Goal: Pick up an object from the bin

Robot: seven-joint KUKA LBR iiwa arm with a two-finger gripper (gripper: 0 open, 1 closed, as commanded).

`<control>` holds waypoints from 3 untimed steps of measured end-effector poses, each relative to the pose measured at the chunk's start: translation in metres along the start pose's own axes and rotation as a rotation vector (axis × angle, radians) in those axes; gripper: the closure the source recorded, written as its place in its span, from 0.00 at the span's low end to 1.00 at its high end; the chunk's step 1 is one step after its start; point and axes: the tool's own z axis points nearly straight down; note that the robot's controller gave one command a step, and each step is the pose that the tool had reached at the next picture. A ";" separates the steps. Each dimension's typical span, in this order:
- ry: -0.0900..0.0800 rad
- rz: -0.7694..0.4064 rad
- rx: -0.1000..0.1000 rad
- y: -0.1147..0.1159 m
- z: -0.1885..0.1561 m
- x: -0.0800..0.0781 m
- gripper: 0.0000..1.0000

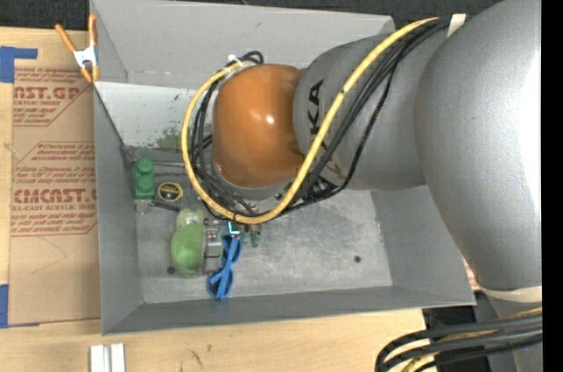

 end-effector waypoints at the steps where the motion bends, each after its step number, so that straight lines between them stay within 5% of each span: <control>1: -0.011 -0.463 -0.001 0.047 -0.007 -0.030 0.00; 2: -0.011 -0.631 0.001 0.030 -0.028 -0.020 0.00; 3: -0.012 -0.712 0.004 -0.026 -0.056 -0.036 0.00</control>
Offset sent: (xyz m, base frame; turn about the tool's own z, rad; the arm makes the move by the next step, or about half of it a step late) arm 0.0294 0.0450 0.0064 -0.4615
